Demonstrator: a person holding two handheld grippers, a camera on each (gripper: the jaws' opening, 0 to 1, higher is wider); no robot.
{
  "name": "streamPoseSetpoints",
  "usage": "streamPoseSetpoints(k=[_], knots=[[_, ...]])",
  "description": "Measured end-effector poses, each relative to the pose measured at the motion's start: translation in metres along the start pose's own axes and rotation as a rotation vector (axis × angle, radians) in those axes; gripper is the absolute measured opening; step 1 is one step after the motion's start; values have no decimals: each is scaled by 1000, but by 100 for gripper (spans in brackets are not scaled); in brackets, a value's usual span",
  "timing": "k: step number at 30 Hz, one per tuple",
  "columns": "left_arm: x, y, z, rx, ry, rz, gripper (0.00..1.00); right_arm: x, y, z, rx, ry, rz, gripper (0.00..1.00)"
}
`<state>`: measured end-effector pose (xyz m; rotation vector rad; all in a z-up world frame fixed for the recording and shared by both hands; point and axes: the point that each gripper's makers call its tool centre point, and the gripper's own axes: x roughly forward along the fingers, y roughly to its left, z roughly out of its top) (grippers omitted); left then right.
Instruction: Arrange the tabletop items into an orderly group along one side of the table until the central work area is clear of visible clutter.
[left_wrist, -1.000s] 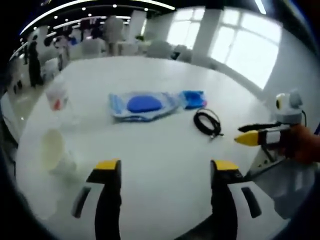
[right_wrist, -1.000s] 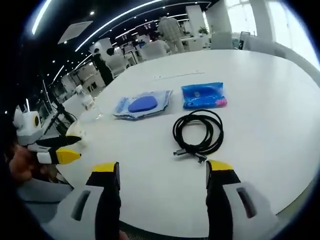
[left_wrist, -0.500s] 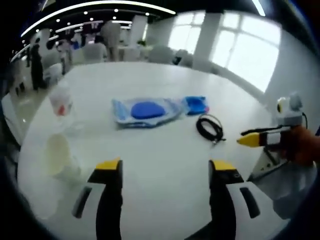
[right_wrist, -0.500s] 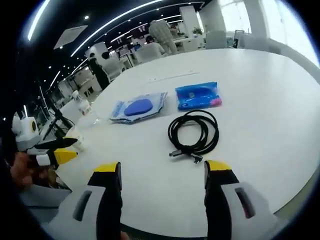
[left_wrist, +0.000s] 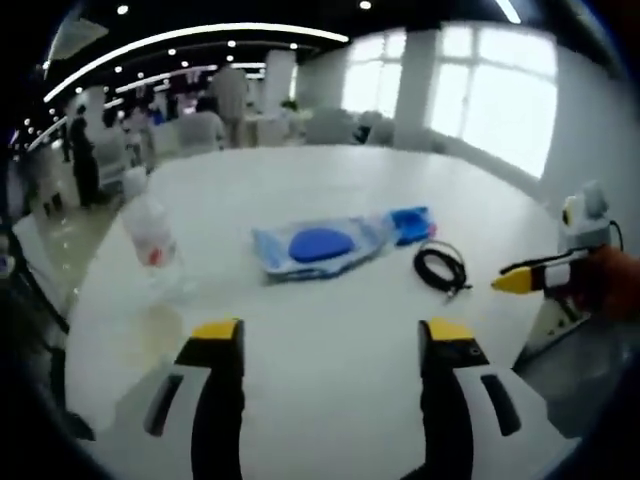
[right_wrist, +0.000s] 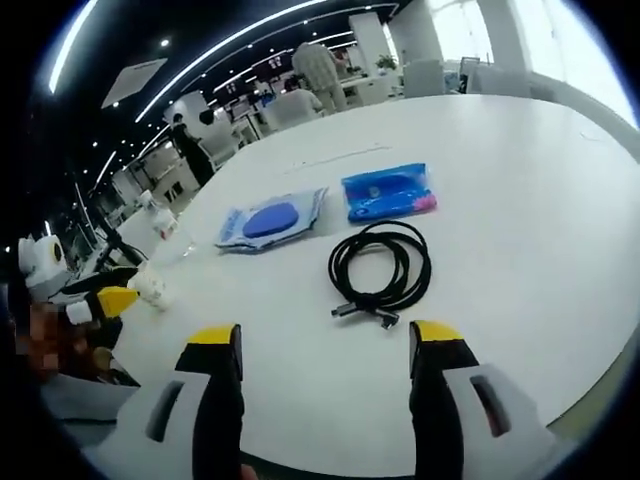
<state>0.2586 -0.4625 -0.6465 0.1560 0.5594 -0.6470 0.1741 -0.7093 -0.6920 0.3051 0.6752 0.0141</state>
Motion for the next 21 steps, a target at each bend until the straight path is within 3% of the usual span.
streamPoseSetpoints(k=[3, 5, 14, 21], knots=[[-8, 11, -4, 54, 35, 45, 68, 2, 2, 1, 9, -6, 12, 66], [-12, 18, -5, 43, 43, 57, 67, 3, 3, -1, 9, 3, 13, 66], [-4, 67, -14, -50, 68, 110, 67, 2, 1, -1, 27, 1, 13, 66], [-2, 88, -20, -117, 50, 119, 67, 1, -2, 11, 34, -70, 5, 63]])
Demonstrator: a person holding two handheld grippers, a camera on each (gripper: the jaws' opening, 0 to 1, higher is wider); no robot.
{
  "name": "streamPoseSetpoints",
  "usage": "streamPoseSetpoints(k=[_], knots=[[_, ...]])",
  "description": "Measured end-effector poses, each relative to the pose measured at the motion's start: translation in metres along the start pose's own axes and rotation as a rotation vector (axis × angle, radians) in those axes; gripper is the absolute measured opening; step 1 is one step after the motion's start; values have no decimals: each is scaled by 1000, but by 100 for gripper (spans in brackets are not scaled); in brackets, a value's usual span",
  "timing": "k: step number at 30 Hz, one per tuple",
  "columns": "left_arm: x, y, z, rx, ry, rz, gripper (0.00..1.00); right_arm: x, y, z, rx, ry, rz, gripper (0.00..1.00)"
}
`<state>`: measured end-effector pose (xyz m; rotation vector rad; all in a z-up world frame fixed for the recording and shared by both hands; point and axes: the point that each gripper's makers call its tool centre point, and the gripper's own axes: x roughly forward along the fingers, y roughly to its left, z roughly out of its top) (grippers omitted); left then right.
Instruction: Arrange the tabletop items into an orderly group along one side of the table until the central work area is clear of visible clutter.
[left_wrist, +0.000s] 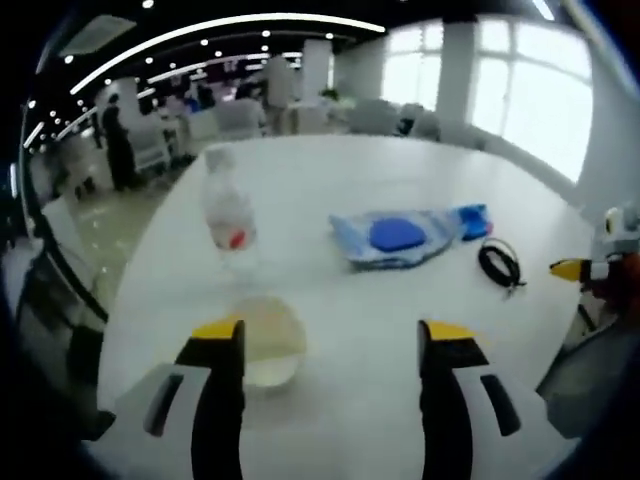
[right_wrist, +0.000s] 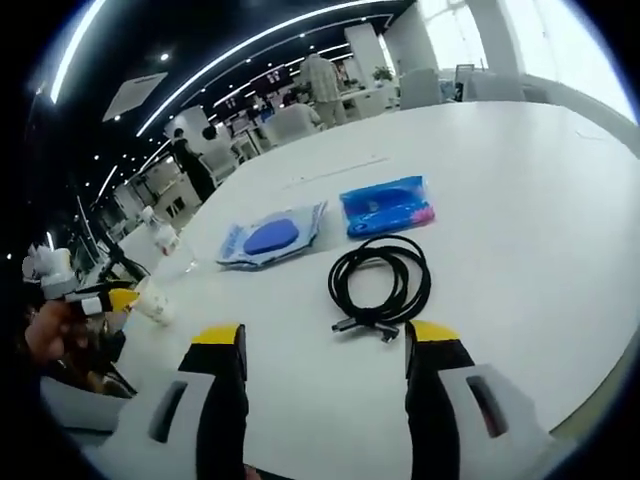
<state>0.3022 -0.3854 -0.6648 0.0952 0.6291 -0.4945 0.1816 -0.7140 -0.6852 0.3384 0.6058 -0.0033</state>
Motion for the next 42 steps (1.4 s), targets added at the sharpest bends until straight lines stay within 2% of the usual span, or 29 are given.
streamPoseSetpoints(k=[3, 6, 9, 12, 14, 23, 26, 29, 31, 34, 42], knots=[[5, 0, -3, 6, 14, -15, 68, 1, 1, 2, 1, -12, 3, 63], [11, 1, -12, 35, 62, -19, 67, 1, 2, -1, 2, 6, 7, 63], [15, 6, -19, 66, 93, -8, 61, 2, 2, -1, 6, 6, 9, 63], [20, 7, -23, 45, 105, -21, 60, 1, 1, -1, 6, 7, 7, 63], [23, 7, -26, 66, 123, -24, 58, 1, 1, -2, 9, 15, 6, 63], [31, 7, -36, 110, 181, -40, 37, 0, 0, -4, 17, 23, 4, 63], [32, 8, -41, 125, 204, -31, 19, -1, -1, -4, 22, 21, 1, 63], [35, 8, -41, 110, 201, -42, 13, -1, -2, -4, 28, 17, -1, 62], [36, 7, -44, 114, 218, -49, 7, -1, -2, -4, 33, 21, -2, 62], [36, 10, -43, 123, 217, -37, 1, -1, -3, -7, 41, 33, -3, 62], [37, 16, -35, 108, 221, -22, 0, 0, -3, -7, 40, 32, -3, 62]])
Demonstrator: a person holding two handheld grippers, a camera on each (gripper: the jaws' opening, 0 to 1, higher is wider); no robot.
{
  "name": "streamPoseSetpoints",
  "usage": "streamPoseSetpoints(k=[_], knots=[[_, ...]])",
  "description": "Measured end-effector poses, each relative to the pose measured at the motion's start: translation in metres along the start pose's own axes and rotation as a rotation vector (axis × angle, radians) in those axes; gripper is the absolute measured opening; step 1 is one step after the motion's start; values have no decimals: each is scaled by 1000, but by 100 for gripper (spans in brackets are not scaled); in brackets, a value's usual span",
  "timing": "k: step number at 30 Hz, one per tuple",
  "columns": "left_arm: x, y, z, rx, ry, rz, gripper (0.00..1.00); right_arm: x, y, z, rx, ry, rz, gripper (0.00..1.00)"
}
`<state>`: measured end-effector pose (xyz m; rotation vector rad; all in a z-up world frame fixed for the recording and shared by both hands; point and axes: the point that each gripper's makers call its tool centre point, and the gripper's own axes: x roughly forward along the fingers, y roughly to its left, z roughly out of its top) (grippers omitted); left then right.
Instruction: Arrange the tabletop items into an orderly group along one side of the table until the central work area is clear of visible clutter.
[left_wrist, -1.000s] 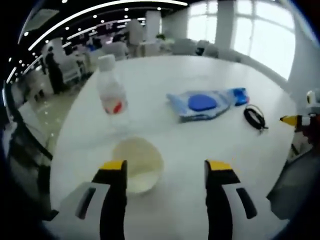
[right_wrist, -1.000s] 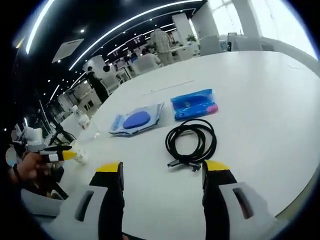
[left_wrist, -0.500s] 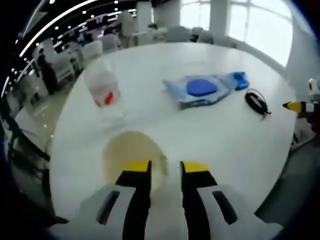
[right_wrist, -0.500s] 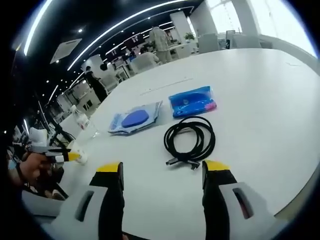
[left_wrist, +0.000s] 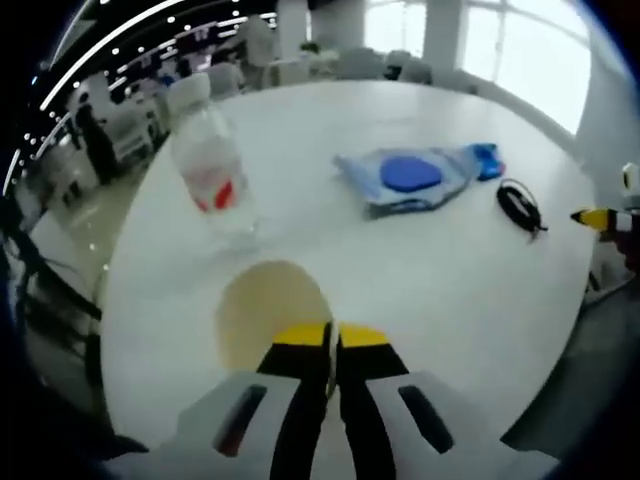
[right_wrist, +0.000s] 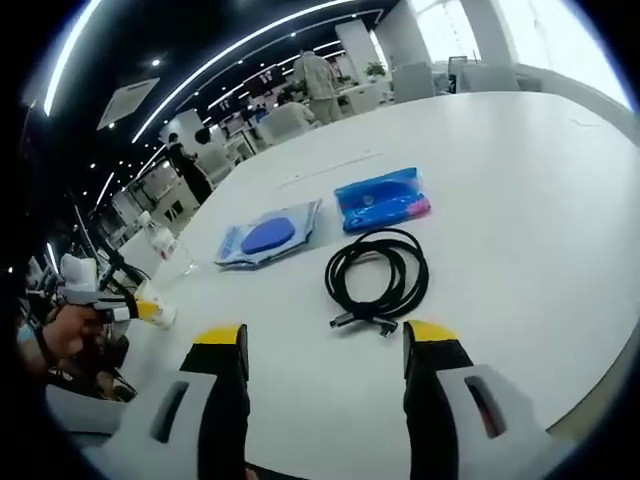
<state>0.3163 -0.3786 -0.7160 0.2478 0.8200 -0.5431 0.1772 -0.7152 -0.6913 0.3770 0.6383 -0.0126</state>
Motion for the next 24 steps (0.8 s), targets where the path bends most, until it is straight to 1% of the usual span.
streamPoseSetpoints(k=[3, 10, 19, 22, 24], knots=[[-2, -3, 8, 4, -9, -1, 0, 0, 0, -1, 1, 4, 0, 62], [6, -7, 40, 33, -41, -9, 0, 0, 1, -2, 3, 11, 5, 62], [26, -16, 83, 88, -64, -30, 0, 0, -1, -1, 14, 9, 3, 62], [37, -19, 93, 109, -67, -36, 0, -1, -1, 0, 22, 5, 4, 62], [45, -19, 98, 107, -60, -39, 0, -2, -1, 0, 22, 3, 1, 62]])
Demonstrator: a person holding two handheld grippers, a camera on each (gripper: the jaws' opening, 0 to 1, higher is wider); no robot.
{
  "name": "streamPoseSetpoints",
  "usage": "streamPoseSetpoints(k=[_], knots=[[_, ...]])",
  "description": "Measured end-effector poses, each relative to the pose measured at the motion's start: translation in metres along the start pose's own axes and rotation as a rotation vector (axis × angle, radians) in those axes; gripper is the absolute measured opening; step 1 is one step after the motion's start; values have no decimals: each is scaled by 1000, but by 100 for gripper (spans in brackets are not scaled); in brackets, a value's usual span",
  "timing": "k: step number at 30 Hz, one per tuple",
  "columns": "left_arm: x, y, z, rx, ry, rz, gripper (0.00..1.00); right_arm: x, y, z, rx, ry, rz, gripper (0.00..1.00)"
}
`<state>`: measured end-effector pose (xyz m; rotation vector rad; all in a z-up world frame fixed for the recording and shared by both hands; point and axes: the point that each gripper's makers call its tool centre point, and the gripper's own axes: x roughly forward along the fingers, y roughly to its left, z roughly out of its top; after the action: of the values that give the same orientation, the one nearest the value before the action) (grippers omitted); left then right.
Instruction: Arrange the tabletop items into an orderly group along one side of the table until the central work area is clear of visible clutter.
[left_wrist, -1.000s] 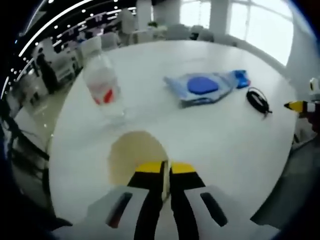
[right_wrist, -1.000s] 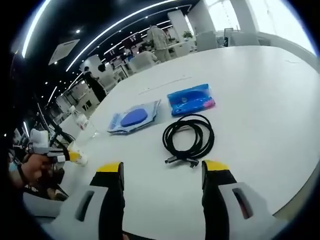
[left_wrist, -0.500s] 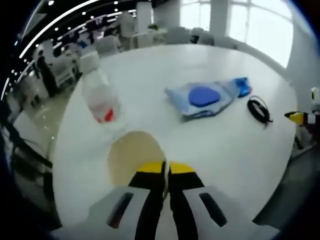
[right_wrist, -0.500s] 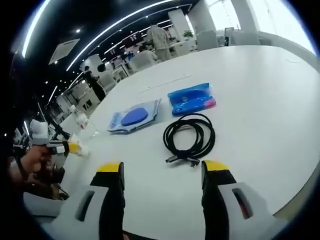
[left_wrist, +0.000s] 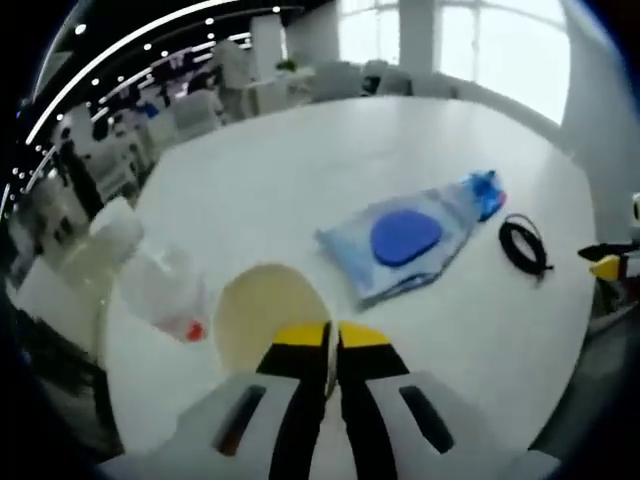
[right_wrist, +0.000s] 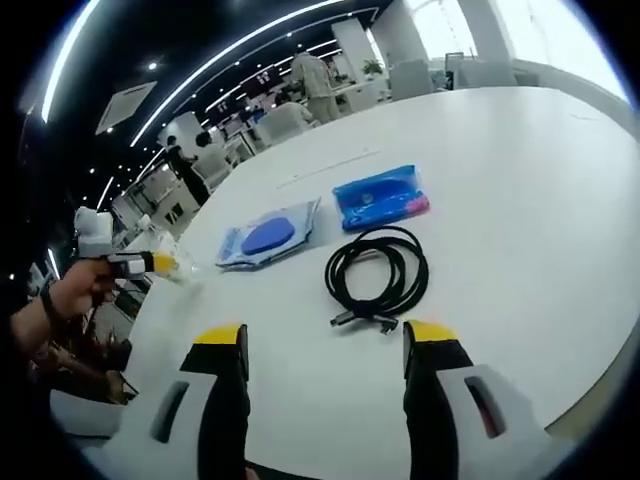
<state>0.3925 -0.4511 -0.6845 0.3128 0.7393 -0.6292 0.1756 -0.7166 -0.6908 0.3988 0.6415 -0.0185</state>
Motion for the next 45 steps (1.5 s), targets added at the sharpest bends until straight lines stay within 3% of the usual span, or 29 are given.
streamPoseSetpoints(k=[15, 35, 45], knots=[[42, -1, 23, 1, 18, -11, 0, 1, -2, -3, 27, 8, 1, 61], [62, -19, 31, 45, 73, -34, 1, 0, -7, 0, 59, -10, -8, 61], [65, -13, 27, 92, 109, -13, 1, -1, -7, 1, 73, -18, -7, 60]])
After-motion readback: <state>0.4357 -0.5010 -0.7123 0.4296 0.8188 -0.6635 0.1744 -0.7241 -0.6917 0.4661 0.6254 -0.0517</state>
